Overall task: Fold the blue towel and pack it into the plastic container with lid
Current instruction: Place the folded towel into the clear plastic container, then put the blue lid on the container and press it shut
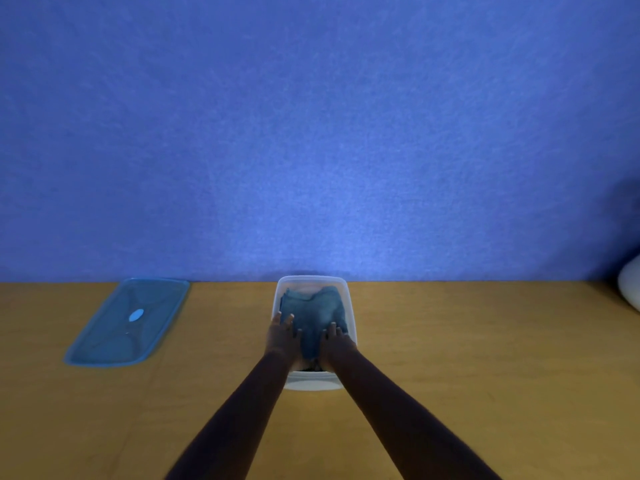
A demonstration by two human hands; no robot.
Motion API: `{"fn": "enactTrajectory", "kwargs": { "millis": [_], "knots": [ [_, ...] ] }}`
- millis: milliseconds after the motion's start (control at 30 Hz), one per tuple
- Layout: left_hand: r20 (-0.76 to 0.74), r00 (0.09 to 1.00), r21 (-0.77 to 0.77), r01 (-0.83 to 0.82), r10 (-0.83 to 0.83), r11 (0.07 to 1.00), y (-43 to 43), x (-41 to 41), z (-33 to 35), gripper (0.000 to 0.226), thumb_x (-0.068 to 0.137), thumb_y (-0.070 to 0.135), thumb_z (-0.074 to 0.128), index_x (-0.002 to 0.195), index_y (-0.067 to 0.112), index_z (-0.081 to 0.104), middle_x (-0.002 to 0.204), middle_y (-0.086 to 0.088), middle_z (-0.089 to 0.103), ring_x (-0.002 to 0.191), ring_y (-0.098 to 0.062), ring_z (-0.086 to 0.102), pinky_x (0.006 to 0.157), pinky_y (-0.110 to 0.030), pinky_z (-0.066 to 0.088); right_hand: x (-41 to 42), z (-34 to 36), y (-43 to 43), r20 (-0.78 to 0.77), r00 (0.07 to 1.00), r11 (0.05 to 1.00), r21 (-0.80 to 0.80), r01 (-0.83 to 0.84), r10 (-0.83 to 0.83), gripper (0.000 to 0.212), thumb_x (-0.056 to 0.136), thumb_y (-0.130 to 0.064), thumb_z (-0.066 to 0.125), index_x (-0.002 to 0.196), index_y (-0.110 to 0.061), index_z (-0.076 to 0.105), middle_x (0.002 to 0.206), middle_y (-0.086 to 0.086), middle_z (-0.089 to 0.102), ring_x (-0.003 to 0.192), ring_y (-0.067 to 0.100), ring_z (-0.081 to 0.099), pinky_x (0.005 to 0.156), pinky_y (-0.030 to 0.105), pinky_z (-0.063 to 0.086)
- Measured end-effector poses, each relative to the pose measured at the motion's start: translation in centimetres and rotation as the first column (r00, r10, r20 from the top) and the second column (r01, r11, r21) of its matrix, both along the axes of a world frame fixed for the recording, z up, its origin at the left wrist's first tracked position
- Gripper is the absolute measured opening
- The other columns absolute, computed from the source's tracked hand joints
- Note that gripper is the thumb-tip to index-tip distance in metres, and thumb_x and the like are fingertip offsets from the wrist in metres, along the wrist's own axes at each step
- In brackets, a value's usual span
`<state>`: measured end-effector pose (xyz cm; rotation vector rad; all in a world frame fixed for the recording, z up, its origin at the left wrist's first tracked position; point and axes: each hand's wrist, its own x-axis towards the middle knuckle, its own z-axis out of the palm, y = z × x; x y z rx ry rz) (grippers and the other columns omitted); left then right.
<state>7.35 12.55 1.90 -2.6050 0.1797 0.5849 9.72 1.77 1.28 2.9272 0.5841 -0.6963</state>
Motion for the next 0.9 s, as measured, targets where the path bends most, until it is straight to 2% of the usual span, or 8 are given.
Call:
{"fn": "enactTrajectory", "kwargs": {
  "millis": [267,400,467,567,667,733,800,900],
  "knots": [
    [-0.008,0.998,-0.01,-0.069,0.069,0.998,-0.6,0.6,-0.7,0.071,0.097,0.044,0.033,0.149,0.004,0.005,0.159,-0.018,0.01,0.149,-0.029,-0.001,0.121,-0.046,0.0,0.5,-0.6,0.5,-0.1,0.993,0.997,0.039,0.06,-0.055,0.074,0.097,-0.03,0.046,0.149,0.001,0.004,0.158,0.023,-0.001,0.147,0.033,0.009,0.12,0.042,0.015],
    [0.113,0.992,-0.199,-0.03,0.053,0.98,0.1,0.4,-0.7,0.065,0.094,0.048,0.039,0.143,0.007,0.033,0.153,-0.011,0.034,0.149,-0.029,0.006,0.121,-0.046,0.008,1.2,0.6,0.7,-0.136,0.985,0.98,0.154,0.128,-0.107,0.058,0.092,-0.028,0.054,0.141,-0.004,0.034,0.146,0.02,0.039,0.133,0.031,0.042,0.11,0.04,0.039],
    [0.241,0.968,-0.368,0.028,0.067,0.929,0.9,0.1,-0.2,0.046,0.095,0.031,0.041,0.135,0.007,0.046,0.146,-0.011,0.044,0.147,-0.027,0.016,0.119,-0.041,0.018,1.5,1.3,0.8,-0.08,0.99,0.953,0.269,0.137,-0.119,0.048,0.093,-0.026,0.053,0.136,-0.007,0.041,0.134,0.016,0.052,0.12,0.029,0.053,0.1,0.038,0.047],
    [0.553,0.793,-0.639,0.205,0.258,0.741,2.3,-0.5,0.5,0.035,0.081,0.003,0.056,0.115,0.004,0.063,0.117,-0.015,0.065,0.119,-0.031,0.057,0.099,-0.038,0.048,1.2,2.3,1.4,0.081,0.988,0.904,0.419,0.082,-0.128,0.052,0.096,-0.026,0.045,0.143,-0.013,0.029,0.143,0.013,0.042,0.125,0.03,0.049,0.1,0.043,0.046],
    [0.629,0.621,-0.704,0.2,0.468,0.682,4.0,-0.7,1.1,0.034,0.081,0.002,0.05,0.111,-0.001,0.066,0.11,-0.02,0.069,0.105,-0.032,0.066,0.089,-0.04,0.054,0.6,3.0,3.1,0.2,0.972,0.861,0.509,0.004,-0.123,0.053,0.097,-0.025,0.038,0.147,-0.014,0.023,0.152,0.01,0.03,0.132,0.029,0.043,0.102,0.043,0.044],
    [0.635,0.58,-0.69,0.131,0.509,0.712,5.6,-1.0,1.1,0.038,0.08,0.001,0.051,0.117,-0.003,0.062,0.116,-0.026,0.065,0.111,-0.036,0.063,0.094,-0.044,0.051,0.0,3.3,4.6,0.245,0.965,0.846,0.531,-0.049,-0.098,0.052,0.098,-0.025,0.036,0.147,-0.012,0.022,0.155,0.009,0.024,0.134,0.027,0.041,0.1,0.041,0.044],
    [0.522,0.638,-0.686,-0.08,0.566,0.723,7.5,-1.4,0.8,0.048,0.088,0.009,0.047,0.136,0.001,0.044,0.141,-0.022,0.047,0.135,-0.031,0.042,0.111,-0.04,0.034,-0.6,3.4,6.2,0.277,0.959,0.83,0.548,-0.102,-0.065,0.052,0.099,-0.025,0.034,0.147,-0.01,0.022,0.156,0.008,0.02,0.135,0.025,0.039,0.098,0.039,0.045],
    [0.438,0.634,-0.651,-0.266,0.638,0.711,10.6,-2.5,-0.3,0.055,0.092,0.015,0.041,0.144,0.004,0.028,0.152,-0.017,0.031,0.144,-0.028,0.024,0.117,-0.039,0.021,-1.8,2.9,8.3,0.315,0.949,0.811,0.554,-0.188,0.005,0.05,0.098,-0.022,0.034,0.147,-0.013,0.025,0.157,0.003,0.021,0.141,0.017,0.03,0.099,0.037,0.044]
  ]
}}
